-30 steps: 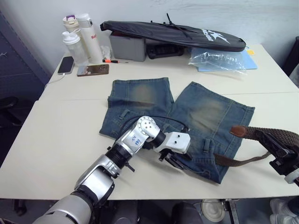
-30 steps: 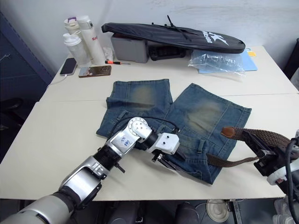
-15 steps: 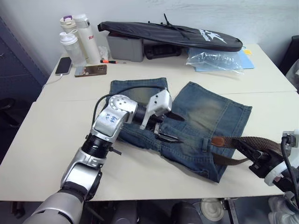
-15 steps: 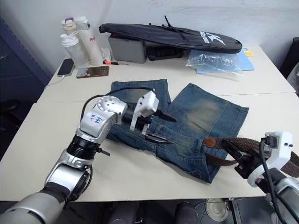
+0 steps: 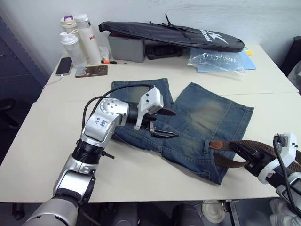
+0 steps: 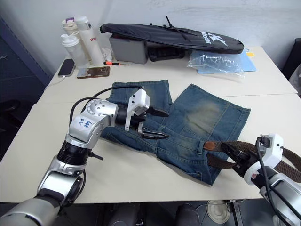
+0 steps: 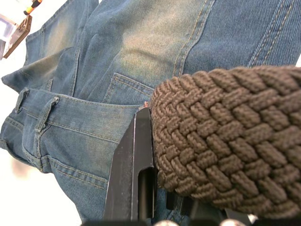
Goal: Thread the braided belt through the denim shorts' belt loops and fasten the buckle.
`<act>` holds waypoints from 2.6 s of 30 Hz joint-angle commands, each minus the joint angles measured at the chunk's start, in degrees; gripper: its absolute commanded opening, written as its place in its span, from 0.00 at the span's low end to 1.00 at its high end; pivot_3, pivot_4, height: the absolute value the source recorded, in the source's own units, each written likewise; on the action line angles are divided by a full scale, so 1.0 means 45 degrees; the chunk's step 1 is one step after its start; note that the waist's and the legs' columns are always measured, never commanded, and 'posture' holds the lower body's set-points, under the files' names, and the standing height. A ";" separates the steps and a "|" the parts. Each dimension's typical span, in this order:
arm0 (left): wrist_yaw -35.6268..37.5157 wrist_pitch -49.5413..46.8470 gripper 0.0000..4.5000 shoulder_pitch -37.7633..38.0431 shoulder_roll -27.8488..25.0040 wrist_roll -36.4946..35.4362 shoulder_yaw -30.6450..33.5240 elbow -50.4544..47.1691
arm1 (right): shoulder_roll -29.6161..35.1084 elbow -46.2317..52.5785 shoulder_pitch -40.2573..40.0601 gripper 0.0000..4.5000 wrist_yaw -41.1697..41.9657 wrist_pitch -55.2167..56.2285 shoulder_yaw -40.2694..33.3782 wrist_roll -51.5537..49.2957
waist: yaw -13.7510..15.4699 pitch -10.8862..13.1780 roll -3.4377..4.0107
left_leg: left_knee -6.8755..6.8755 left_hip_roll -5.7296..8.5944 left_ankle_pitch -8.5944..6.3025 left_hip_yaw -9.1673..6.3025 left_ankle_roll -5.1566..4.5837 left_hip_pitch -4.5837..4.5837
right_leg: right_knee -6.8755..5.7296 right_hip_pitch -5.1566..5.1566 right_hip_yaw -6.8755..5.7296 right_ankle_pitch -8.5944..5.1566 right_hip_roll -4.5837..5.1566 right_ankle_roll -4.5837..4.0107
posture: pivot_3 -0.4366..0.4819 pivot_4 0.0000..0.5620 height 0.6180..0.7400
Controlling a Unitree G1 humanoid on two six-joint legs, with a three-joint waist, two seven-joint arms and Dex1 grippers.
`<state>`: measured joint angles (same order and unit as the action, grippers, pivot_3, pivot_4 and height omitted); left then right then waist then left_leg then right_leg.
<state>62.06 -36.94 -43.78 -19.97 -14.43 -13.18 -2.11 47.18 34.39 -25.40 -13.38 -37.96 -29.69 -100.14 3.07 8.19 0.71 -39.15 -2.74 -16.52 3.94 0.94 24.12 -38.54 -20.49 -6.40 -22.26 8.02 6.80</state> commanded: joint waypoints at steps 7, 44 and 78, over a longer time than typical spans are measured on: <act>-0.0733 -0.0010 1.00 0.0275 -0.0067 -0.0387 0.0068 -0.0910 | 0.1228 -0.1102 0.0386 0.00 0.0342 -0.1440 -0.0065 -0.0844 | 0.0009 -0.0007 -0.0009 | -0.0001 0.0000 0.0000 0.0001 0.0000 0.0000 | 0.0001 0.0001 0.0001 0.0000 0.0000 0.0000 | 0.48 0.27 0.23; -0.2655 -0.0911 1.00 0.1245 -0.0114 -0.0911 -0.0160 -0.2450 | -0.2573 -0.2773 0.2975 0.00 -0.1011 -0.1651 0.3874 0.1215 | -0.0131 -0.0117 -0.0084 | 0.0007 -0.0044 0.0000 0.0013 0.0009 -0.0010 | -0.0003 -0.0015 0.0020 -0.0002 -0.0047 -0.0003 | 0.48 0.27 0.23; -0.1651 0.0985 1.00 0.0116 0.0540 -0.0579 -0.1073 -0.0281 | -0.4147 -0.1061 0.0492 0.71 0.0594 0.0391 -0.0121 -0.0441 | -0.0016 -0.0164 -0.0052 | -0.0001 -0.0065 -0.0020 0.0030 0.0026 0.0007 | -0.0005 -0.0042 0.0068 -0.0017 -0.0077 -0.0033 | 0.48 0.27 0.23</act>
<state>54.24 -33.64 -42.11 -17.75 -17.17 -18.21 -3.33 29.41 27.82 -23.44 -11.37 -37.73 -29.31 -100.72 3.00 7.46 0.47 -39.15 -3.04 -16.61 4.08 1.06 24.15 -38.56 -20.68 -6.10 -22.33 7.67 6.65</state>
